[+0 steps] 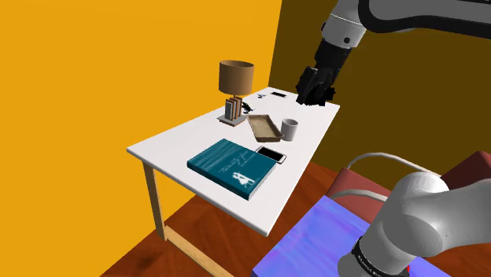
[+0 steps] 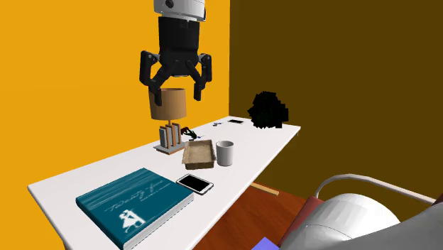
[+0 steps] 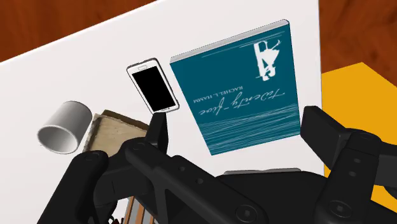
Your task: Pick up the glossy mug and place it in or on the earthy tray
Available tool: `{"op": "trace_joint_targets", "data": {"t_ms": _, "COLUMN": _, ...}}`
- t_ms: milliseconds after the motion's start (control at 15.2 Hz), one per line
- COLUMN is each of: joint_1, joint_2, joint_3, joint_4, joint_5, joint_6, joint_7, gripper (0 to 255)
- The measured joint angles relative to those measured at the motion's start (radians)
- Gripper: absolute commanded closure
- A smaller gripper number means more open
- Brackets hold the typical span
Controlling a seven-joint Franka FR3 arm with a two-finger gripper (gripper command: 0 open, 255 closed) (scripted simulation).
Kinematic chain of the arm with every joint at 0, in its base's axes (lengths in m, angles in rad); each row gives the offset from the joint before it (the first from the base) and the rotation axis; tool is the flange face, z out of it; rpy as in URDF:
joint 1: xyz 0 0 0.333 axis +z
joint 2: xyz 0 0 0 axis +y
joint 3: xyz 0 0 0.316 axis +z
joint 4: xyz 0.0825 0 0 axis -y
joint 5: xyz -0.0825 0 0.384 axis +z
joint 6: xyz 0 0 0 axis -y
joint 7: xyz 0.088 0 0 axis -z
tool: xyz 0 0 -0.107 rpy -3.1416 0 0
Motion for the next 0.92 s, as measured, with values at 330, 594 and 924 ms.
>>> {"op": "trace_joint_targets", "data": {"t_ms": 330, "joint_1": -0.014, "joint_2": 0.055, "joint_3": -0.042, "joint_4": -0.025, "joint_5": -0.024, "joint_6": 0.075, "joint_7": -0.041, "gripper": 0}}
{"op": "trace_joint_targets", "data": {"t_ms": 594, "joint_1": -0.033, "joint_2": 0.141, "joint_3": -0.1, "joint_4": -0.034, "joint_5": -0.052, "joint_6": 0.166, "joint_7": -0.096, "gripper": 0}}
{"op": "trace_joint_targets", "data": {"t_ms": 924, "joint_1": -0.052, "joint_2": 0.267, "joint_3": -0.169, "joint_4": -0.037, "joint_5": -0.076, "joint_6": 0.29, "joint_7": -0.162, "gripper": 0}}
